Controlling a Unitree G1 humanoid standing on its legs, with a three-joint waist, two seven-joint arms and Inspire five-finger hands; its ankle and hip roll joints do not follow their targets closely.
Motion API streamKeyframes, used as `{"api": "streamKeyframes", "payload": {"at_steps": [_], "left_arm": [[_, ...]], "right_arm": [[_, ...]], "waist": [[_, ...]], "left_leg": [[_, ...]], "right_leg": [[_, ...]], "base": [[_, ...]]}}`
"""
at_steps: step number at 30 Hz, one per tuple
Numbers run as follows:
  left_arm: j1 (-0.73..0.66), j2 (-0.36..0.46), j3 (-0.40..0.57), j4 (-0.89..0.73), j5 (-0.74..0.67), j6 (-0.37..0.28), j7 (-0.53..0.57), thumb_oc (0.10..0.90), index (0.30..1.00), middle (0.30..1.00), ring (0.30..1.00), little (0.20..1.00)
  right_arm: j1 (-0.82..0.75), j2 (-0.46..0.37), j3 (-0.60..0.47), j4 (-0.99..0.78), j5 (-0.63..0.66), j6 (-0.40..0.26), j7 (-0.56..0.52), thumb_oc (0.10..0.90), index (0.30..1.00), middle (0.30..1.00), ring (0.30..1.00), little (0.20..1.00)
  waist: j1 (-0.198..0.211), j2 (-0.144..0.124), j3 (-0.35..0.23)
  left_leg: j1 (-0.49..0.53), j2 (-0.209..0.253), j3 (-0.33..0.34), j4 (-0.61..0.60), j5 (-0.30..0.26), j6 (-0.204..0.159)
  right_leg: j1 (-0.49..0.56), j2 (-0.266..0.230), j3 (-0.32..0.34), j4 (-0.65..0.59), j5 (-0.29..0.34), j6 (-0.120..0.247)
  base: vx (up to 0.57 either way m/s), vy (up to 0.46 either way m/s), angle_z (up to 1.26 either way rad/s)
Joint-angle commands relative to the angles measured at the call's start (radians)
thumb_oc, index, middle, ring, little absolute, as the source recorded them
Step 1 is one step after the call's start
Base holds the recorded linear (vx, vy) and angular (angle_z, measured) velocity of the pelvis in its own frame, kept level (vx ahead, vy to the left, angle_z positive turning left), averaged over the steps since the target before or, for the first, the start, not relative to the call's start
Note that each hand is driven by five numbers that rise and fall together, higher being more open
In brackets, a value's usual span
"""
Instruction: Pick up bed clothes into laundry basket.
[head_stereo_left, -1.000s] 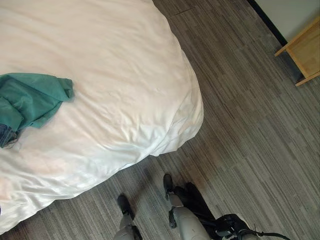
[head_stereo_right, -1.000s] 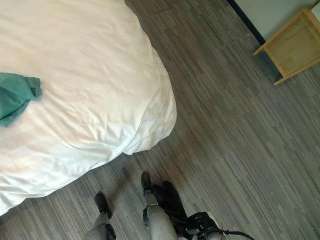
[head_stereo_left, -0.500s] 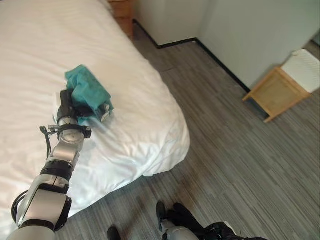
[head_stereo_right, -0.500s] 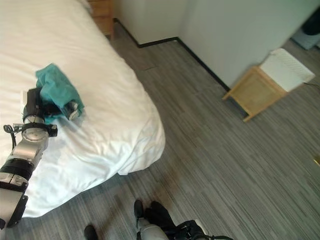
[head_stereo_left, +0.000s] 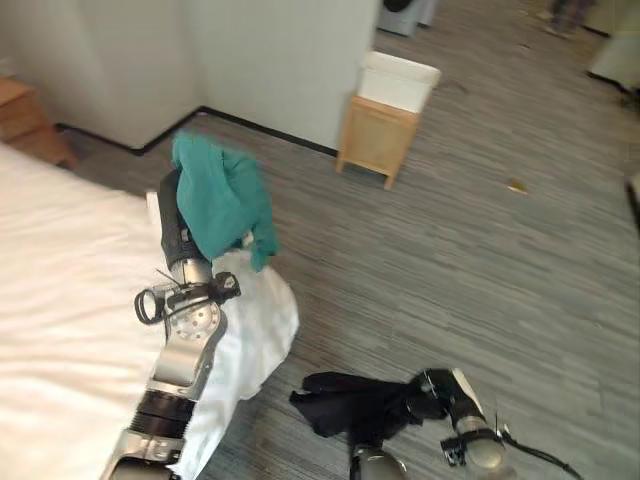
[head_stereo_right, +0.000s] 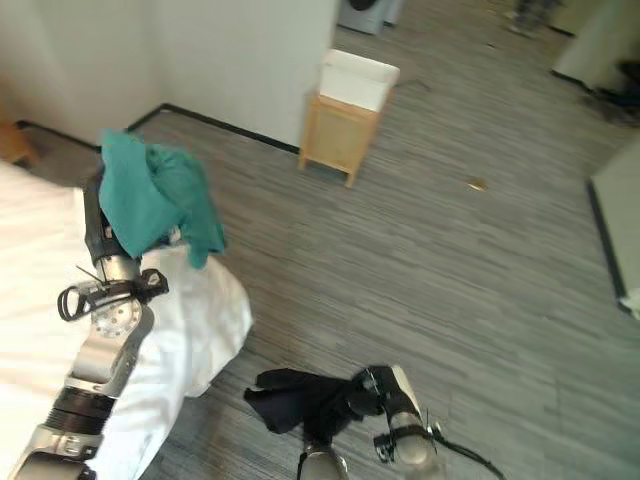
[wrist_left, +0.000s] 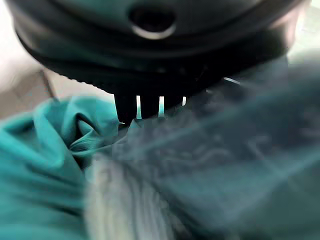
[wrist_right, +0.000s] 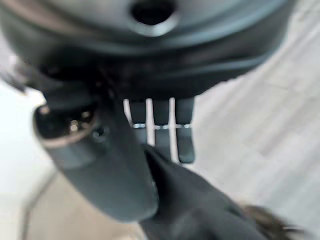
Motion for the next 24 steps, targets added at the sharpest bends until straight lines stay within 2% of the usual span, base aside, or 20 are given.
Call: {"api": "streamKeyframes", "payload": {"at_steps": [1, 3, 4, 5, 6, 7, 8, 9, 10, 11, 12, 13, 14, 15, 18, 19, 20, 22, 23, 24], "left_arm": [[-0.026, 0.036, 0.072, -0.060, -0.059, -0.137, -0.050, 0.400, 0.300, 0.300, 0.300, 0.300], [-0.050, 0.039, 0.041, -0.018, -0.057, -0.121, -0.057, 0.400, 0.300, 0.300, 0.300, 0.300], [-0.065, 0.031, 0.029, 0.008, -0.062, -0.120, -0.064, 0.400, 0.300, 0.300, 0.300, 0.300], [-0.069, 0.005, 0.001, 0.048, -0.066, -0.110, -0.068, 0.400, 0.300, 0.300, 0.300, 0.300], [-0.071, 0.003, 0.001, 0.051, -0.066, -0.112, -0.069, 0.400, 0.300, 0.300, 0.300, 0.300], [-0.061, -0.016, -0.015, 0.075, -0.095, -0.101, -0.087, 0.400, 0.300, 0.300, 0.300, 0.300], [-0.062, -0.017, -0.014, 0.075, -0.096, -0.101, -0.088, 0.400, 0.300, 0.300, 0.300, 0.300], [-0.061, -0.020, -0.023, 0.079, -0.105, -0.095, -0.086, 0.400, 0.300, 0.300, 0.300, 0.300], [-0.055, -0.025, -0.036, 0.076, -0.101, -0.090, -0.092, 0.400, 0.300, 0.300, 0.300, 0.300], [-0.045, -0.023, -0.049, 0.074, -0.095, -0.086, -0.094, 0.400, 0.300, 0.300, 0.300, 0.300], [-0.014, -0.034, -0.057, 0.059, -0.091, -0.082, -0.101, 0.400, 0.300, 0.300, 0.300, 0.300], [0.000, -0.041, -0.052, 0.054, -0.090, -0.081, -0.103, 0.400, 0.300, 0.300, 0.300, 0.300], [0.000, -0.041, -0.052, 0.053, -0.090, -0.081, -0.103, 0.400, 0.300, 0.300, 0.300, 0.300], [0.012, -0.051, -0.047, 0.055, -0.071, -0.080, -0.093, 0.400, 0.300, 0.300, 0.300, 0.300], [0.032, -0.058, -0.037, 0.052, -0.033, -0.074, -0.082, 0.400, 0.300, 0.300, 0.300, 0.300], [0.053, -0.064, -0.027, 0.043, -0.021, -0.068, -0.081, 0.400, 0.300, 0.300, 0.300, 0.300], [0.092, -0.065, -0.001, 0.031, 0.004, -0.061, -0.070, 0.400, 0.300, 0.300, 0.300, 0.300], [0.105, -0.064, 0.006, 0.029, 0.017, -0.058, -0.058, 0.400, 0.300, 0.300, 0.300, 0.300], [0.113, -0.053, 0.022, 0.037, 0.038, -0.055, -0.040, 0.400, 0.300, 0.300, 0.300, 0.300], [0.110, -0.053, 0.019, 0.036, 0.042, -0.054, -0.037, 0.400, 0.300, 0.300, 0.300, 0.300]], "right_arm": [[-0.145, -0.124, -0.119, -0.134, -0.015, -0.109, -0.089, 0.400, 0.300, 0.300, 0.300, 0.300], [-0.197, -0.151, -0.106, -0.211, -0.008, -0.133, -0.087, 0.400, 0.300, 0.300, 0.300, 0.300], [-0.202, -0.157, -0.103, -0.247, -0.003, -0.140, -0.077, 0.400, 0.300, 0.300, 0.300, 0.300], [-0.224, -0.183, -0.096, -0.299, 0.003, -0.159, -0.079, 0.400, 0.300, 0.300, 0.300, 0.300], [-0.224, -0.185, -0.096, -0.299, 0.004, -0.159, -0.079, 0.400, 0.300, 0.300, 0.300, 0.300], [-0.273, -0.223, -0.070, -0.325, 0.019, -0.167, -0.069, 0.400, 0.300, 0.300, 0.300, 0.300], [-0.275, -0.225, -0.069, -0.324, 0.020, -0.167, -0.069, 0.400, 0.300, 0.300, 0.300, 0.300], [-0.312, -0.247, -0.052, -0.326, 0.019, -0.166, -0.074, 0.400, 0.300, 0.300, 0.300, 0.300], [-0.349, -0.276, -0.042, -0.329, 0.017, -0.168, -0.072, 0.400, 0.300, 0.300, 0.300, 0.300], [-0.386, -0.303, -0.029, -0.329, 0.026, -0.162, -0.075, 0.400, 0.300, 0.300, 0.300, 0.300], [-0.423, -0.339, -0.020, -0.325, 0.028, -0.151, -0.074, 0.400, 0.300, 0.300, 0.300, 0.300], [-0.440, -0.352, -0.025, -0.323, 0.021, -0.149, -0.075, 0.400, 0.300, 0.300, 0.300, 0.300], [-0.441, -0.352, -0.025, -0.323, 0.021, -0.149, -0.075, 0.400, 0.300, 0.300, 0.300, 0.300], [-0.463, -0.365, -0.028, -0.315, 0.012, -0.144, -0.089, 0.400, 0.300, 0.300, 0.300, 0.300], [-0.468, -0.379, -0.045, -0.305, 0.014, -0.149, -0.113, 0.400, 0.300, 0.300, 0.300, 0.300], [-0.460, -0.377, -0.060, -0.308, 0.015, -0.151, -0.119, 0.400, 0.300, 0.300, 0.300, 0.300], [-0.463, -0.382, -0.077, -0.300, 0.014, -0.156, -0.136, 0.400, 0.300, 0.300, 0.300, 0.300], [-0.470, -0.391, -0.078, -0.290, 0.015, -0.161, -0.147, 0.400, 0.300, 0.300, 0.300, 0.300], [-0.483, -0.405, -0.091, -0.279, 0.021, -0.160, -0.164, 0.400, 0.300, 0.300, 0.300, 0.300], [-0.486, -0.406, -0.092, -0.275, 0.023, -0.162, -0.166, 0.400, 0.300, 0.300, 0.300, 0.300]], "waist": [[0.022, 0.037, -0.036], [0.010, 0.036, -0.049], [0.003, 0.035, -0.048], [-0.004, 0.055, -0.049], [-0.005, 0.061, -0.049], [0.007, 0.079, -0.048], [0.004, 0.085, -0.047], [0.020, 0.080, -0.042], [0.038, 0.065, -0.041], [0.068, 0.041, -0.037], [0.121, -0.003, -0.030], [0.150, -0.017, -0.022], [0.150, -0.020, -0.023], [0.200, -0.036, -0.010], [0.235, -0.034, -0.006], [0.254, -0.026, -0.014], [0.296, 0.003, -0.018], [0.320, -0.005, -0.013], [0.348, -0.009, -0.004], [0.350, -0.014, -0.005]], "left_leg": [[0.014, 0.051, 0.010, -0.001, -0.030, -0.008], [0.067, 0.072, 0.033, -0.001, -0.056, -0.028], [0.076, 0.087, 0.054, 0.002, -0.033, -0.040], [0.086, 0.144, 0.053, 0.048, 0.050, -0.074], [0.084, 0.152, 0.052, 0.049, 0.051, -0.079], [0.051, 0.216, 0.037, 0.187, 0.201, -0.093], [0.046, 0.226, 0.033, 0.194, 0.201, -0.098], [0.003, 0.250, -0.011, 0.306, 0.262, -0.089], [-0.040, 0.265, -0.054, 0.405, 0.282, -0.067], [-0.073, 0.225, -0.114, 0.490, 0.259, -0.033], [-0.203, 0.083, -0.195, 0.597, 0.139, 0.007], [-0.266, 0.032, -0.210, 0.639, 0.097, 0.018], [-0.271, 0.028, -0.208, 0.642, 0.098, 0.022], [-0.381, -0.015, -0.179, 0.614, 0.051, 0.033], [-0.452, -0.029, -0.133, 0.491, 0.044, 0.054], [-0.461, -0.040, -0.119, 0.371, 0.080, 0.059], [-0.511, -0.039, -0.138, 0.175, 0.165, 0.043], [-0.512, -0.051, -0.143, 0.048, 0.211, 0.036], [-0.608, -0.004, -0.142, 0.003, 0.238, 0.019], [-0.611, -0.005, -0.141, 0.010, 0.229, 0.013]], "right_leg": [[-0.027, -0.014, 0.008, 0.006, -0.015, 0.062], [-0.036, -0.027, -0.008, 0.010, -0.024, 0.072], [-0.032, -0.021, -0.012, 0.018, -0.024, 0.059], [-0.020, 0.014, -0.003, 0.032, -0.044, 0.036], [-0.019, 0.021, -0.007, 0.033, -0.047, 0.032], [0.014, 0.074, -0.020, 0.039, -0.089, -0.013], [0.015, 0.081, -0.024, 0.038, -0.092, -0.018], [0.044, 0.110, -0.028, 0.032, -0.112, -0.049], [0.077, 0.132, -0.029, 0.026, -0.140, -0.080], [0.105, 0.142, -0.016, 0.021, -0.155, -0.102], [0.172, 0.140, 0.024, -0.003, -0.187, -0.106], [0.206, 0.142, 0.049, -0.014, -0.199, -0.102], [0.201, 0.137, 0.050, -0.014, -0.196, -0.101], [0.253, 0.141, 0.092, -0.032, -0.222, -0.090], [0.303, 0.147, 0.115, -0.048, -0.254, -0.072], [0.325, 0.156, 0.127, -0.053, -0.267, -0.064], [0.379, 0.190, 0.147, -0.058, -0.306, -0.051], [0.416, 0.179, 0.159, -0.058, -0.330, -0.045], [0.488, 0.171, 0.172, -0.058, -0.368, -0.032], [0.487, 0.168, 0.172, -0.058, -0.374, -0.034]], "base": [[0.21, -0.179, -1.37], [0.32, -0.308, -0.56], [0.39, -0.445, -0.10], [0.25, -0.357, -0.21], [0.38, -0.455, -0.14], [0.20, -0.255, -0.18], [0.32, -0.421, -0.31], [0.25, -0.385, -0.67], [0.45, -0.567, -0.62], [0.67, -0.589, -0.90], [0.69, -0.464, -0.78], [0.47, -0.255, -1.13], [0.44, -0.127, -1.34], [0.28, -0.060, -1.20], [0.43, -0.004, -0.55], [0.75, 0.108, -0.42], [0.56, 0.097, -0.43], [0.62, 0.083, -0.67], [0.62, 0.063, -0.86], [0.62, 0.080, -0.71]]}}
